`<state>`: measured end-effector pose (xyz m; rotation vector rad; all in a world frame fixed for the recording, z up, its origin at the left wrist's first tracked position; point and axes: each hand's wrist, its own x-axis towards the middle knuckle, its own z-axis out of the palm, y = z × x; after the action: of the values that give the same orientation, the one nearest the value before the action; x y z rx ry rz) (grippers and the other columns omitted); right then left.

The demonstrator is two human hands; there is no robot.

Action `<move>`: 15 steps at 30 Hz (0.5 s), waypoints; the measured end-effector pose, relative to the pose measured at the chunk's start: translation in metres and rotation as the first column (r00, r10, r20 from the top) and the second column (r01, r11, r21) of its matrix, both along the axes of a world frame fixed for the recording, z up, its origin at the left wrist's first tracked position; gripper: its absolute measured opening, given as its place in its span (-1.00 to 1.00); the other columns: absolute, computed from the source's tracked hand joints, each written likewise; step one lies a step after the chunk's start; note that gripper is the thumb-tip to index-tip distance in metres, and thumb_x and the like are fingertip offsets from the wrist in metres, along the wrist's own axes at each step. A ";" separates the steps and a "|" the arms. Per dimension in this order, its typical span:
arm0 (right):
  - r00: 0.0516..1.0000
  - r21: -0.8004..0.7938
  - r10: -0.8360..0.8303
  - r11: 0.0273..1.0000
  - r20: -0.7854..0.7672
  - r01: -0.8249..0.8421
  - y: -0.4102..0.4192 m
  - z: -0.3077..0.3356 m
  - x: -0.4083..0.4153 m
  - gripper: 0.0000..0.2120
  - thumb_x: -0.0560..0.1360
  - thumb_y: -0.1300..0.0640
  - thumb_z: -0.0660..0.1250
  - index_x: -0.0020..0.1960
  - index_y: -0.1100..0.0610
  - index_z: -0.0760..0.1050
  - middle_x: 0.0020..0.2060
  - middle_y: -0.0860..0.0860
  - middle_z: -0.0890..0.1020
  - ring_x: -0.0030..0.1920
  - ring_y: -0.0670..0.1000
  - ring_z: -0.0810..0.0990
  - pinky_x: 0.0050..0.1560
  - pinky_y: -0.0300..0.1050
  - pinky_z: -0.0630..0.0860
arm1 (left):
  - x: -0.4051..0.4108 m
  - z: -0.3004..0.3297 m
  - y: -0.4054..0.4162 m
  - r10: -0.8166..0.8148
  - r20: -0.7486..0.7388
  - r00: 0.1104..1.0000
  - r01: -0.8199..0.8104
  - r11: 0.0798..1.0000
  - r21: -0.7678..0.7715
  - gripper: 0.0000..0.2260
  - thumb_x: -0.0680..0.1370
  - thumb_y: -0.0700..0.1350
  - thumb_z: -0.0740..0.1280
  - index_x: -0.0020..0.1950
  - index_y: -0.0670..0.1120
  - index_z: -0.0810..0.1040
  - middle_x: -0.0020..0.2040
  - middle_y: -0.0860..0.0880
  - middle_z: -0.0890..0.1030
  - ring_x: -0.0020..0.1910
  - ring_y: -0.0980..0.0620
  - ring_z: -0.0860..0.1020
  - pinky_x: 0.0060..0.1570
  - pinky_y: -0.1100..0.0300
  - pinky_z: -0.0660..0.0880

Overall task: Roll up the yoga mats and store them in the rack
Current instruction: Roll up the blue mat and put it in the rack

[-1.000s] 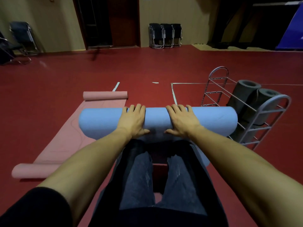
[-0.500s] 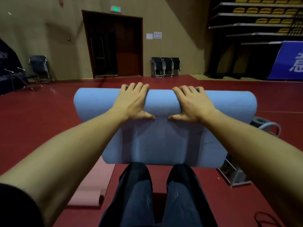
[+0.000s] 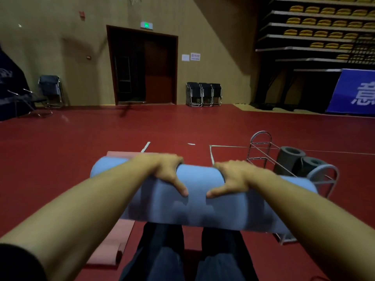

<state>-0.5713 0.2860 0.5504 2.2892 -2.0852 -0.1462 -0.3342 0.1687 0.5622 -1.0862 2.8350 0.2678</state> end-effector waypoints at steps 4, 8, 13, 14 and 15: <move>0.983 0.173 -0.068 0.984 0.173 0.038 0.009 -0.050 0.011 -0.09 0.11 -0.67 0.35 0.25 -0.11 0.46 0.19 -0.03 0.66 0.16 0.07 0.62 0.21 0.01 0.54 | 0.009 -0.050 0.008 0.050 0.038 0.998 -0.058 0.961 0.272 -0.26 0.06 0.40 0.65 0.12 0.12 0.60 0.03 0.22 0.69 -0.02 0.15 0.68 0.14 0.10 0.62; 0.931 0.345 -0.181 0.936 0.316 0.065 0.021 -0.086 0.015 0.00 0.05 -0.65 0.42 0.34 -0.16 0.35 0.25 -0.09 0.61 0.19 0.01 0.59 0.29 0.05 0.51 | 0.016 -0.087 0.018 0.058 0.112 0.992 -0.098 0.912 0.399 -0.20 0.04 0.44 0.63 0.19 0.14 0.63 0.06 0.25 0.70 0.03 0.15 0.68 0.20 0.08 0.61; 0.880 0.450 -0.286 0.888 0.379 0.094 0.031 -0.109 0.018 -0.03 0.01 -0.63 0.48 0.23 -0.12 0.36 0.15 -0.13 0.62 0.13 -0.03 0.60 0.28 0.09 0.53 | 0.016 -0.109 0.027 0.088 0.181 0.980 -0.159 0.889 0.429 -0.01 0.04 0.44 0.62 0.41 0.11 0.52 0.24 0.22 0.63 0.17 0.11 0.62 0.25 0.11 0.55; 0.873 0.458 -0.297 0.883 0.387 0.098 0.031 -0.107 0.018 -0.07 0.03 -0.61 0.49 0.21 -0.13 0.37 0.14 -0.13 0.62 0.12 -0.04 0.60 0.27 0.09 0.53 | 0.015 -0.106 0.027 0.091 0.177 0.980 -0.162 0.880 0.447 -0.02 0.02 0.44 0.63 0.37 0.11 0.55 0.20 0.22 0.65 0.14 0.11 0.64 0.23 0.10 0.57; 0.868 0.471 -0.306 0.877 0.391 0.096 0.032 -0.103 0.018 -0.09 0.04 -0.59 0.51 0.21 -0.13 0.38 0.14 -0.13 0.62 0.12 -0.04 0.60 0.27 0.09 0.53 | 0.015 -0.103 0.026 0.090 0.182 0.979 -0.166 0.868 0.467 -0.06 0.00 0.43 0.64 0.32 0.12 0.59 0.15 0.22 0.68 0.10 0.11 0.67 0.22 0.08 0.59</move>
<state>-0.5536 0.3175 0.4474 2.5258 -2.7937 -0.0976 -0.3195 0.1950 0.4589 -1.1180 2.3661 0.8119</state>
